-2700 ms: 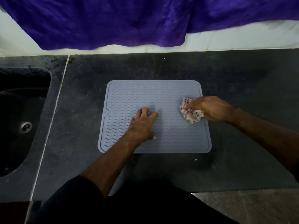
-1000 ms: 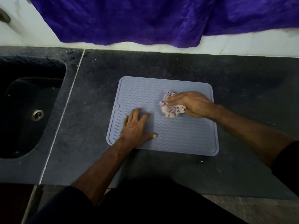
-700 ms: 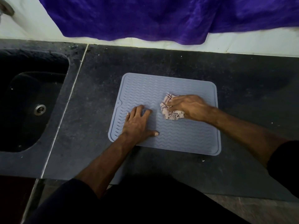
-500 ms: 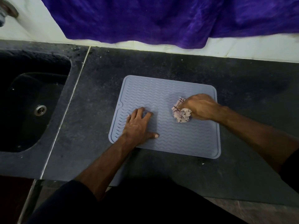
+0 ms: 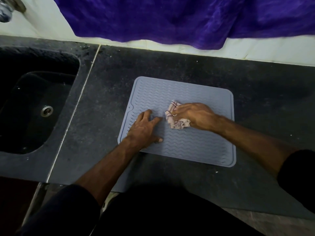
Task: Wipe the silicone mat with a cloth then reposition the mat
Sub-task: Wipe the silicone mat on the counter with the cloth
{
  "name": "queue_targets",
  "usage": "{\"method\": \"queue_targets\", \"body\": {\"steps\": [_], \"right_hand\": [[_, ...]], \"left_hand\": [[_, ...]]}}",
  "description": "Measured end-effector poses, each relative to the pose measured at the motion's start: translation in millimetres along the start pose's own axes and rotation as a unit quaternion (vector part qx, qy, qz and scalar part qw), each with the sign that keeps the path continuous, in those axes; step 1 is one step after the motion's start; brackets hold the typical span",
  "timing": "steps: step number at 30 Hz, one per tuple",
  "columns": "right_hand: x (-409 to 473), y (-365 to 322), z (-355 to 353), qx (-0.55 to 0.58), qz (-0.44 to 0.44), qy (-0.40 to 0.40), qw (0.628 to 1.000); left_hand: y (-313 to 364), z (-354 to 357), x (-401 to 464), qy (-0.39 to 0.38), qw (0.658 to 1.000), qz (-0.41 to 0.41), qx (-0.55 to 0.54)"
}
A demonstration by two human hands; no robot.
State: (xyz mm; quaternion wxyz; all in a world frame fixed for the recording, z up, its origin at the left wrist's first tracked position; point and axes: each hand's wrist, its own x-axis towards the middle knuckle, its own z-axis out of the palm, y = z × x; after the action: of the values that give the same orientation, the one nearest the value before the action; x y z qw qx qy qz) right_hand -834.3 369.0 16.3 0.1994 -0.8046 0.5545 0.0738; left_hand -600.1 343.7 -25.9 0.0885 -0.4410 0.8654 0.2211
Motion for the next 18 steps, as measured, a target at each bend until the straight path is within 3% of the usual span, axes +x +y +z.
{"method": "queue_targets", "body": {"steps": [5,9,12,15,18], "right_hand": [[-12.9,16.3,-16.3,-0.101,0.042,-0.045,0.993],[-3.1,15.9,-30.2,-0.017,0.051,0.002,0.999],[15.9,-3.1,-27.0,0.011,-0.009,0.059,0.998],[29.0,-23.4,-19.1,-0.007,-0.058,0.032,0.998],[17.2,-20.0,-9.4,0.021,-0.021,-0.002,1.000]], "left_hand": [[-1.1,4.5,-2.0,-0.002,1.000,0.007,0.001],[-2.5,6.9,-2.5,-0.003,1.000,0.014,0.006],[-2.5,5.9,-1.7,0.002,1.000,0.016,0.005],[-1.4,6.2,-1.8,0.031,0.999,0.027,0.022],[-2.0,6.7,-1.1,0.029,0.999,0.023,0.018]]}}
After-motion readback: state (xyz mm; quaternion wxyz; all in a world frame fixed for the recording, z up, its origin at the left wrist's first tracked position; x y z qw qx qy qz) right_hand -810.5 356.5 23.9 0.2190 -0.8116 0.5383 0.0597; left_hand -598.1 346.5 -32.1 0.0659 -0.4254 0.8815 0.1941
